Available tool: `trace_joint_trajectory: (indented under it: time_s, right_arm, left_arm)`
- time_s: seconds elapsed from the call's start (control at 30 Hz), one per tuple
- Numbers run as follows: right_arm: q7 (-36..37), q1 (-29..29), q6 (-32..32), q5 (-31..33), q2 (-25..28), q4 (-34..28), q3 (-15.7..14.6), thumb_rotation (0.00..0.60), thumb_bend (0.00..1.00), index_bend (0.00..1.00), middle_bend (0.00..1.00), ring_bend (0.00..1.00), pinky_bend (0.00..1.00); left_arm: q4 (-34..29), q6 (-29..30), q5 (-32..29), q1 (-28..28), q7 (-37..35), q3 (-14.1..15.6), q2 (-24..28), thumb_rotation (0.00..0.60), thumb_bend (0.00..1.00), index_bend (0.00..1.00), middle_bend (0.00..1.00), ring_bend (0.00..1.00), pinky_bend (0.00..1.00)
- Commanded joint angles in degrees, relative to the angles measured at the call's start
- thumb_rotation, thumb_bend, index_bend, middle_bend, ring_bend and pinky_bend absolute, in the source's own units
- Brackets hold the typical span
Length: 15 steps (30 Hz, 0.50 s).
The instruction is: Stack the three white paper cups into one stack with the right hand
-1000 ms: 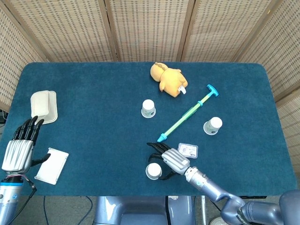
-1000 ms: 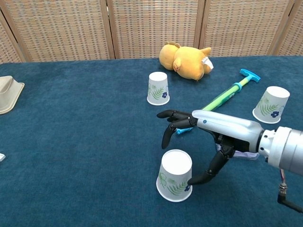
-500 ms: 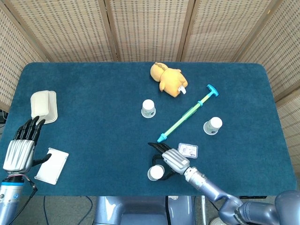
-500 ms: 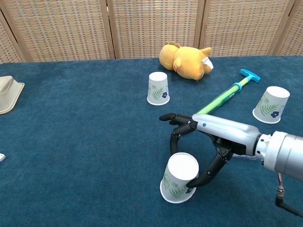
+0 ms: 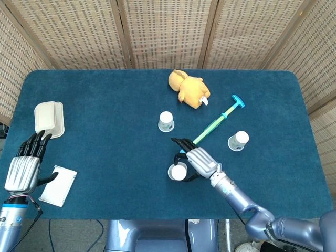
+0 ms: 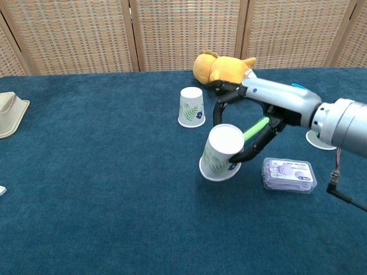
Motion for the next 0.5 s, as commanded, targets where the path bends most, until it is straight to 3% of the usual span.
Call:
trace_joint_trajectory:
  time_s: [0.03, 0.27, 0.5]
  right_arm:
    - [-1.65, 1.03, -0.40, 1.93, 0.94, -0.72, 2.20, 0.600, 0.22, 0.59, 0.07, 0.00, 0.09]
    - [-5.38, 5.22, -3.32, 7.02, -0.33, 1.37, 7.75, 0.600, 0.22, 0.59, 0.07, 0.00, 0.08]
    - [-7.16, 10.13, -7.26, 12.52, -4.72, 8.04, 11.76, 0.600, 0.22, 0.59, 0.07, 0.00, 0.08]
  left_arm:
    - [0.08, -0.17, -0.12, -0.11, 0.24, -0.01, -0.14, 0.600, 0.05, 0.00, 0.00, 0.00, 0.11]
    - [0.47, -0.64, -1.23, -0.37, 0.55, -0.39, -0.49, 0.600, 0.05, 0.00, 0.00, 0.00, 0.11]
    - [0.62, -0.74, -0.95, -0.53, 1.50, -0.11, -0.88, 0.600, 0.05, 0.00, 0.00, 0.00, 0.11]
